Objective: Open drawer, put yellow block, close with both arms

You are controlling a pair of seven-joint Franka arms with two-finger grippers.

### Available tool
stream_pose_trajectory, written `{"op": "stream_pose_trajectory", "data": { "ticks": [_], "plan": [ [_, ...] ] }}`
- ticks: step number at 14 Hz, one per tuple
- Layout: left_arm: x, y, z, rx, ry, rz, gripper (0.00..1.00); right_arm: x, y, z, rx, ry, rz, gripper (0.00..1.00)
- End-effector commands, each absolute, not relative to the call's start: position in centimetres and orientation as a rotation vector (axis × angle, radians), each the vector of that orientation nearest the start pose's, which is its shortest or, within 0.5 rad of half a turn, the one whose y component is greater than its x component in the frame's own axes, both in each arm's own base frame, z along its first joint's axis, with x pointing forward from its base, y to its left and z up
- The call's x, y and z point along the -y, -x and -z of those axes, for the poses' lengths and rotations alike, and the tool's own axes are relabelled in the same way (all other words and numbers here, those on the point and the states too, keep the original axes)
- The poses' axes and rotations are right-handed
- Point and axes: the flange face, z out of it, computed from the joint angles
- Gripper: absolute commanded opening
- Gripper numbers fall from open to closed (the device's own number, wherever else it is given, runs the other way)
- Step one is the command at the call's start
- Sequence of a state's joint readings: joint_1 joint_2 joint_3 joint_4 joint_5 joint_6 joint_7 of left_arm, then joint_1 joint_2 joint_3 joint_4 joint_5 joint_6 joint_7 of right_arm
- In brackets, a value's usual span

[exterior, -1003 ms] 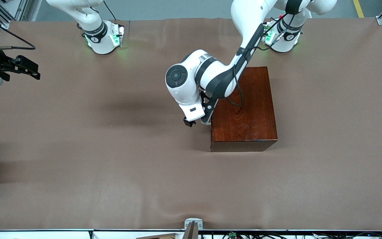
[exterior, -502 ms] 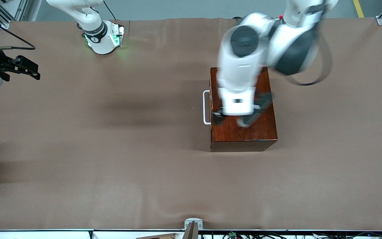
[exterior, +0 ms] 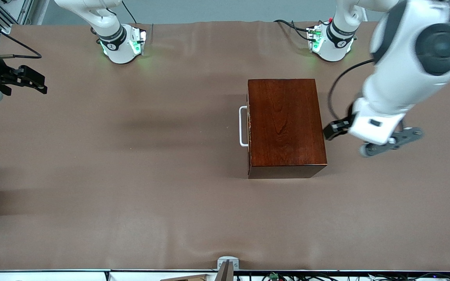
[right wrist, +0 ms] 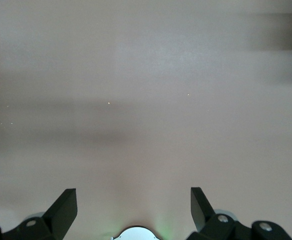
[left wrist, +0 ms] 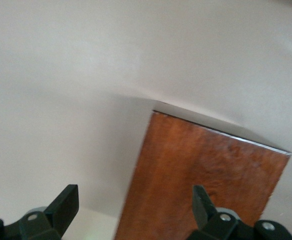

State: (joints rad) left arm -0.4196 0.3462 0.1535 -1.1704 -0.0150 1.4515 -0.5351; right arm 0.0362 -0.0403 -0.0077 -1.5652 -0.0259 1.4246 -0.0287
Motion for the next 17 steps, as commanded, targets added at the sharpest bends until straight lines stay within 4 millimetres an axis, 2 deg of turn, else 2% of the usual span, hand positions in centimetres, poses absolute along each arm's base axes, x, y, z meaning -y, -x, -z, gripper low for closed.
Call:
{"op": "stream_pose_trajectory", "data": {
  "ticks": [1, 4, 7, 9, 12, 13, 17],
  "plan": [
    [14.6, -59.8, -61.1, 0.253, 3.078, -0.085, 1.00, -1.1, -52.7, -63.9, 0.094, 3.156, -0.155, 1.00],
    [10.2, -58.9, -62.4, 0.188, 3.098, -0.085, 1.00, -0.9, -52.7, -63.9, 0.089, 3.150, -0.160, 1.00],
    [8.4, -57.6, -64.5, 0.114, 3.114, -0.049, 1.00, -0.9, -52.7, -63.9, 0.085, 3.150, -0.162, 1.00],
    [5.6, -56.8, -65.1, 0.062, 3.125, -0.047, 1.00, -0.8, -52.7, -63.9, 0.082, 3.150, -0.165, 1.00],
    [5.2, -55.3, -65.2, 0.026, 3.132, -0.061, 1.00, -0.7, -52.7, -63.9, 0.080, 3.150, -0.162, 1.00],
    [6.2, -54.6, -65.0, -0.008, 3.128, -0.070, 1.00, -0.7, -52.7, -63.9, 0.080, 3.150, -0.162, 1.00],
    [6.7, -51.9, -64.4, -0.049, 3.096, -0.024, 1.00, -0.6, -52.7, -63.9, 0.077, 3.150, -0.160, 1.00]
  ]
}}
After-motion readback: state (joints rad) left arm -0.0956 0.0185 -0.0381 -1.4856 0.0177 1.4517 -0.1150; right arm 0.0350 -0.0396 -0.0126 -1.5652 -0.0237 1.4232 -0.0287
